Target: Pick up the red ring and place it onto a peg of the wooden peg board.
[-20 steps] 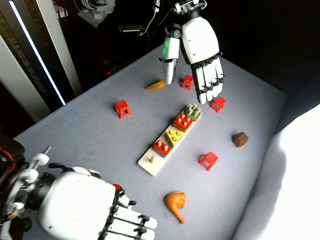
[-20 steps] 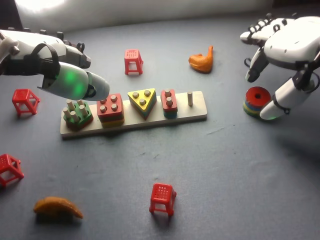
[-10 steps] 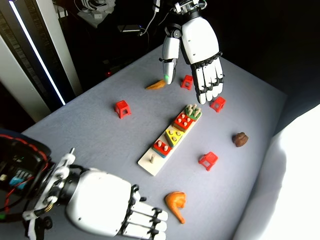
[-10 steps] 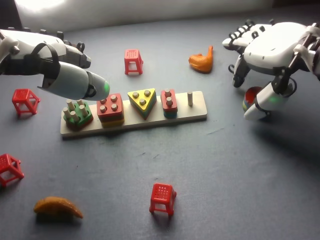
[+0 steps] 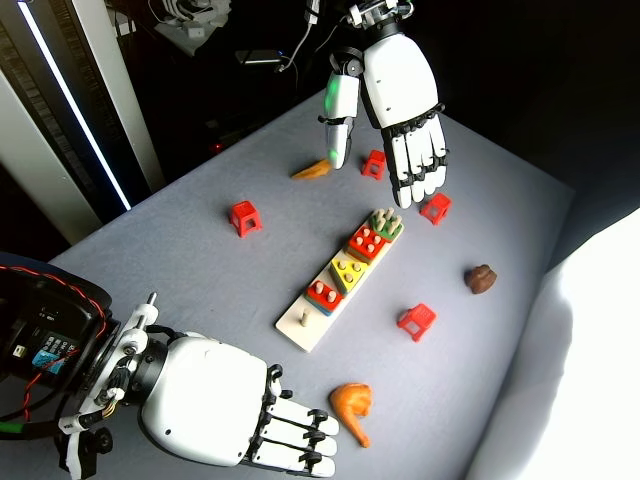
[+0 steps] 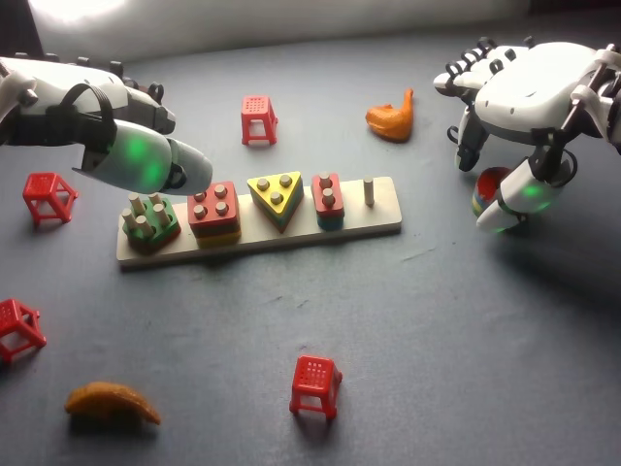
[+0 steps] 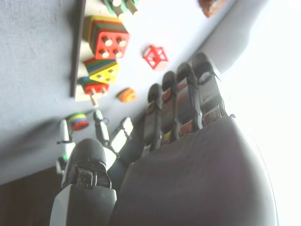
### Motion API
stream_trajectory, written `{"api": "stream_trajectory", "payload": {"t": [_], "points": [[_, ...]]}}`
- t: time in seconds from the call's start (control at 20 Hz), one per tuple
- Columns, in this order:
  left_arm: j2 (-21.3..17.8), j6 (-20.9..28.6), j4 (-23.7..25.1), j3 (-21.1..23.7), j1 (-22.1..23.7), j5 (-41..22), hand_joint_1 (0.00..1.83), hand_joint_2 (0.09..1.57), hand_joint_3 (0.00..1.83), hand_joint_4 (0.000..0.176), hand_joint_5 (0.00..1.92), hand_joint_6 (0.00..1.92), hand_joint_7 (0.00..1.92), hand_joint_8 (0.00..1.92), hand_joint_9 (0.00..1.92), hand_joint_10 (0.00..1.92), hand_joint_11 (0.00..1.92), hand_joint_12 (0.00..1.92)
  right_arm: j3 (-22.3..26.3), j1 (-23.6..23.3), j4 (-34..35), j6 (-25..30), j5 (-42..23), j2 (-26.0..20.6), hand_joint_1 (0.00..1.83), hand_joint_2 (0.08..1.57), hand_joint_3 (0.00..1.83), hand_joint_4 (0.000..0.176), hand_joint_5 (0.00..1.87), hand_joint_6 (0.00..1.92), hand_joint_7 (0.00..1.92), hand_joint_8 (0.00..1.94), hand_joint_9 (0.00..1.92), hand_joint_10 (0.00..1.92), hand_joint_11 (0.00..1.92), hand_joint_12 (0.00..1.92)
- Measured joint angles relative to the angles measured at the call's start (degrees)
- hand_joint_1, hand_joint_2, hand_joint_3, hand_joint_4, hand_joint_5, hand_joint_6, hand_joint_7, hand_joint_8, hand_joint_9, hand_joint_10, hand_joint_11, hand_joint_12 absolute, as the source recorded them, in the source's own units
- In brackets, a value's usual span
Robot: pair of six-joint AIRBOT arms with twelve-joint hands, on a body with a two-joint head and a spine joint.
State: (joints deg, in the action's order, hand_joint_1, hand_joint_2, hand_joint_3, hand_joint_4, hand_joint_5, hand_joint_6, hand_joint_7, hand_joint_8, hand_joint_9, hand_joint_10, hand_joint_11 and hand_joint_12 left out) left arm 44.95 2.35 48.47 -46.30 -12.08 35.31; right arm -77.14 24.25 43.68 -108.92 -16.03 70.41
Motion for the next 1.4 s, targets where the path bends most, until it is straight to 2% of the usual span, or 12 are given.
{"api": "stream_trajectory", "payload": {"t": [0.55, 0.6, 0.65, 0.7, 0.75, 0.8, 0.9, 0.95, 1.0, 1.3, 1.35, 1.4], "points": [[0.0, 0.0, 0.0, 0.0, 0.0, 0.0, 0.0, 1.28, 0.0, 0.0, 0.16, 0.0, 0.15, 0.0, 0.09, 0.0, 0.0, 0.19, 0.7, 1.0, 0.0, 0.6, -0.2, -1.3, 0.8, 0.79, 0.02, 0.176, 0.94, 0.02, 0.0, 0.0, 0.0, 0.0, 0.0, 0.0], [0.0, 0.0, 0.0, 0.0, 0.0, -0.1, 0.0, 1.28, 0.0, 0.0, 0.18, 0.0, 0.16, 0.0, 0.11, 0.0, 0.0, 0.25, 0.7, 1.0, 0.0, 0.6, -0.3, -1.3, 0.88, 0.83, 0.03, 0.149, 0.95, 0.02, 0.0, 0.0, 0.0, 0.0, 0.0, 0.0], [0.0, 0.0, 0.0, 0.0, 0.0, 0.0, 0.0, 1.28, 0.0, 0.0, 0.18, 0.0, 0.16, 0.0, 0.11, 0.0, 0.0, 0.25, 0.7, 1.0, 0.0, 0.6, -0.3, -1.3, 0.88, 0.83, 0.03, 0.149, 0.95, 0.02, 0.0, 0.0, 0.0, 0.0, 0.0, 0.0], [0.0, 0.0, 0.0, 0.0, 0.0, 0.0, 0.0, 1.28, 0.0, 0.0, 0.17, 0.0, 0.15, 0.0, 0.1, 0.0, 0.0, 0.25, 0.8, 1.0, 0.0, 0.6, -0.2, -1.3, 0.94, 0.87, 0.02, 0.171, 1.05, 0.03, 0.0, 0.0, 0.0, 0.0, 0.0, 0.0], [0.0, 0.0, 0.0, 0.0, 0.0, 0.0, 0.0, 1.28, 0.0, 0.0, 0.16, 0.0, 0.15, 0.0, 0.1, 0.0, 0.0, 0.23, 0.7, 1.0, 0.0, 0.6, -0.3, -1.3, 1.12, 0.94, 0.01, 0.176, 1.44, 0.11, 0.13, 0.01, 0.0, 0.0, 0.0, 0.0], [0.0, 0.0, 0.0, 0.0, 0.0, 0.0, 0.0, 1.27, 0.0, 0.0, 0.13, 0.0, 0.12, 0.0, 0.08, 0.0, 0.0, 0.19, 0.7, 1.0, 0.0, 0.7, -0.4, -1.3, 1.14, 0.95, 0.0, 0.152, 1.46, 0.11, 0.15, 0.01, 0.0, 0.0, 0.0, 0.0], [0.0, 0.0, 0.0, 0.0, 0.0, 0.0, 0.0, 1.27, 0.0, 0.0, 0.16, 0.0, 0.15, 0.0, 0.11, 0.0, 0.0, 0.26, 0.8, 1.0, 0.0, 0.7, -0.5, -1.3, 1.14, 0.95, 0.0, 0.147, 1.47, 0.1, 0.2, 0.0, 0.0, 0.0, 0.0, 0.0], [0.0, 0.0, 0.0, 0.0, 0.0, 0.0, 0.0, 1.27, 0.0, 0.0, 0.15, 0.0, 0.14, 0.0, 0.09, 0.0, 0.0, 0.22, 0.7, 1.0, 0.0, 0.7, -0.5, -1.3, 1.13, 0.96, 0.0, 0.17, 1.47, 0.1, 0.18, 0.0, 0.0, 0.0, 0.0, 0.0], [0.0, 0.0, 0.0, 0.0, 0.0, 0.0, 0.0, 1.28, 0.0, 0.0, 0.16, 0.0, 0.15, 0.0, 0.11, 0.01, 0.0, 0.25, 0.7, 1.0, 0.0, 0.7, -0.5, -1.3, 1.13, 0.95, 0.0, 0.175, 1.46, 0.11, 0.18, 0.0, 0.0, 0.0, 0.0, 0.0], [0.0, 0.0, 0.0, 0.0, 0.0, 0.0, 0.0, 1.27, 0.0, 0.0, 0.16, 0.01, 0.15, 0.01, 0.1, 0.0, 0.0, 0.24, 2.8, -1.0, 0.2, 0.6, 0.1, -2.0, 1.13, 0.96, 0.0, 0.176, 1.46, 0.11, 0.21, 0.01, 0.0, 0.0, 0.0, 0.0], [0.0, 0.0, 0.0, 0.0, 0.0, -0.1, 0.0, 1.27, 0.0, 0.0, 0.16, 0.01, 0.16, 0.01, 0.11, 0.01, 0.0, 0.24, 3.1, -2.3, 0.2, 0.6, 0.3, -2.1, 1.14, 0.95, 0.0, 0.138, 1.47, 0.1, 0.23, 0.01, 0.0, 0.0, 0.0, 0.0], [0.0, 0.0, 0.0, 0.0, 0.0, -0.1, 0.0, 1.27, 0.0, 0.0, 0.16, 0.01, 0.16, 0.01, 0.11, 0.01, 0.0, 0.24, 3.6, -3.6, 0.1, 0.6, 0.4, -2.1, 1.13, 0.95, 0.0, 0.16, 1.47, 0.1, 0.22, 0.0, 0.0, 0.0, 0.0, 0.0]]}}
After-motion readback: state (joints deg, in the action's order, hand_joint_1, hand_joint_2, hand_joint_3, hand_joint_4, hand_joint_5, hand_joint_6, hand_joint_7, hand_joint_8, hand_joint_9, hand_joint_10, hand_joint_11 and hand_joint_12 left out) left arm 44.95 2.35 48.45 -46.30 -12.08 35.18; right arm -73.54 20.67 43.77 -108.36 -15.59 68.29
